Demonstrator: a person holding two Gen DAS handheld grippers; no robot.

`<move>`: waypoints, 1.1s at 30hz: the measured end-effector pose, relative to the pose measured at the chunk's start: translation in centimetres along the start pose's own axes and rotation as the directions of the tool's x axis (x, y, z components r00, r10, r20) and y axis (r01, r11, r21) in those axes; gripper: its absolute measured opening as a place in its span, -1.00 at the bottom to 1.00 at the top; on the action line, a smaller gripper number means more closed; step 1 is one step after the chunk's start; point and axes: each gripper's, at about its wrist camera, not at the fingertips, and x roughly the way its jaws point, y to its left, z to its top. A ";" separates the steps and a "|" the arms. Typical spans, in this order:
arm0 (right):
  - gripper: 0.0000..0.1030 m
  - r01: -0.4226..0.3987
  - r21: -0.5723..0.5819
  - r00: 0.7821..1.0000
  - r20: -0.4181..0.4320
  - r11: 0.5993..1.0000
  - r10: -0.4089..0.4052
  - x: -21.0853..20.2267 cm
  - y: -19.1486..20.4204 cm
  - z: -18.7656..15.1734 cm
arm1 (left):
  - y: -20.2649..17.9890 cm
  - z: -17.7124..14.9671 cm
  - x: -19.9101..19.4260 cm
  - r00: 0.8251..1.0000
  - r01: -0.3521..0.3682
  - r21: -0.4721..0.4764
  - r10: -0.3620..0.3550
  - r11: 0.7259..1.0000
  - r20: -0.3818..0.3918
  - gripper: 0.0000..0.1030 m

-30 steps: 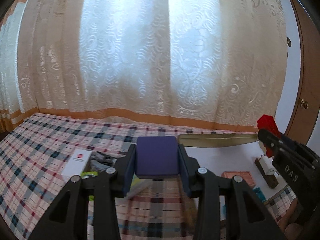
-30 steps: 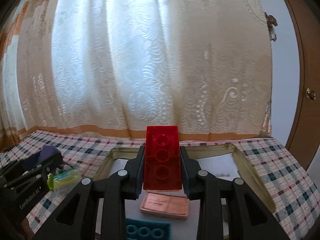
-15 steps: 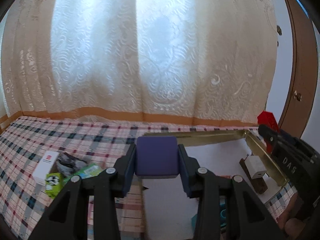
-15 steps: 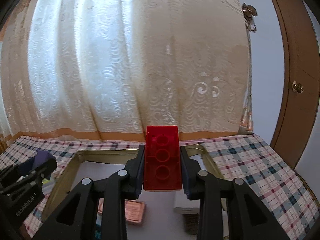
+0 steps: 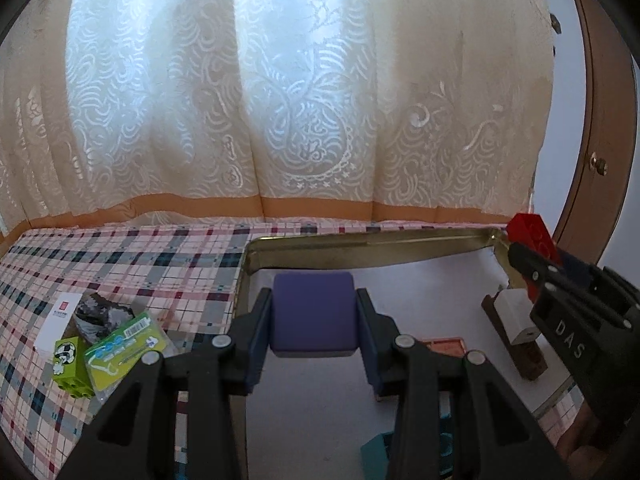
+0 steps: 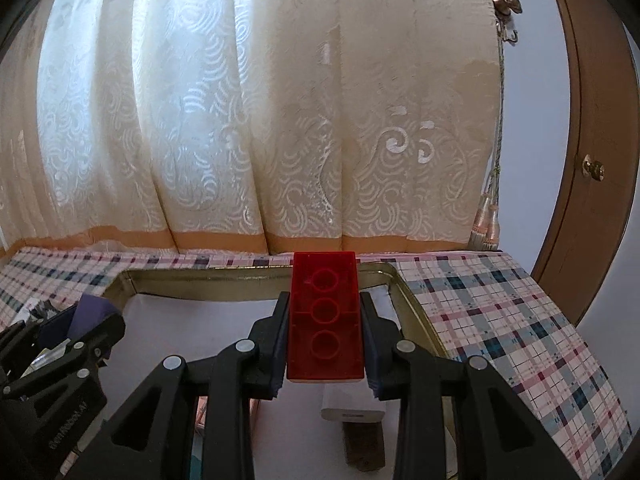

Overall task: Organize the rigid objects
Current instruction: 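Carry the purple cube and red brick over the gold tin tray with both tools, then open the left tool to drop the purple cube while the right tool releases the red brick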

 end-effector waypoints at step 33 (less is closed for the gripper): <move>-0.32 -0.044 0.040 0.992 -0.118 0.998 0.049 2.5 0.4 -1.1 | 0.5 0.0 1.5 0.997 -0.034 -0.002 0.033 0.999 -0.074 -0.06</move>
